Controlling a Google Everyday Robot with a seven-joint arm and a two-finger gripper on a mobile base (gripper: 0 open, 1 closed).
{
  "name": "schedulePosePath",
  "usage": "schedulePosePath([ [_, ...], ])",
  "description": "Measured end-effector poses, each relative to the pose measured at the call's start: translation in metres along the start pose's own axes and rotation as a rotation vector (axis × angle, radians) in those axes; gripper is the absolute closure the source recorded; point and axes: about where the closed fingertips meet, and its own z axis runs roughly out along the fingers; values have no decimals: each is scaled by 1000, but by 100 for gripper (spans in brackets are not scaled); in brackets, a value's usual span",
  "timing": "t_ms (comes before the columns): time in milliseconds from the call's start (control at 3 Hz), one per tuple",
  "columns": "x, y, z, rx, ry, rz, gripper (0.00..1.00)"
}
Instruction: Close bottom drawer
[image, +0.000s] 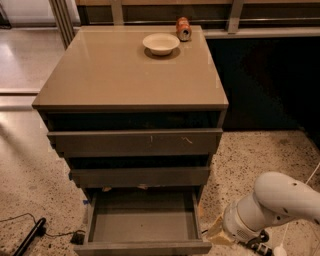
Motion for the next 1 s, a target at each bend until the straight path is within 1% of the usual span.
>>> schedulePosePath([
  [333,-9,-26,8,41,-39,14,100],
  [667,-10,-27,9,44,-41,14,100],
  [1000,2,-16,19,25,-77,47,100],
])
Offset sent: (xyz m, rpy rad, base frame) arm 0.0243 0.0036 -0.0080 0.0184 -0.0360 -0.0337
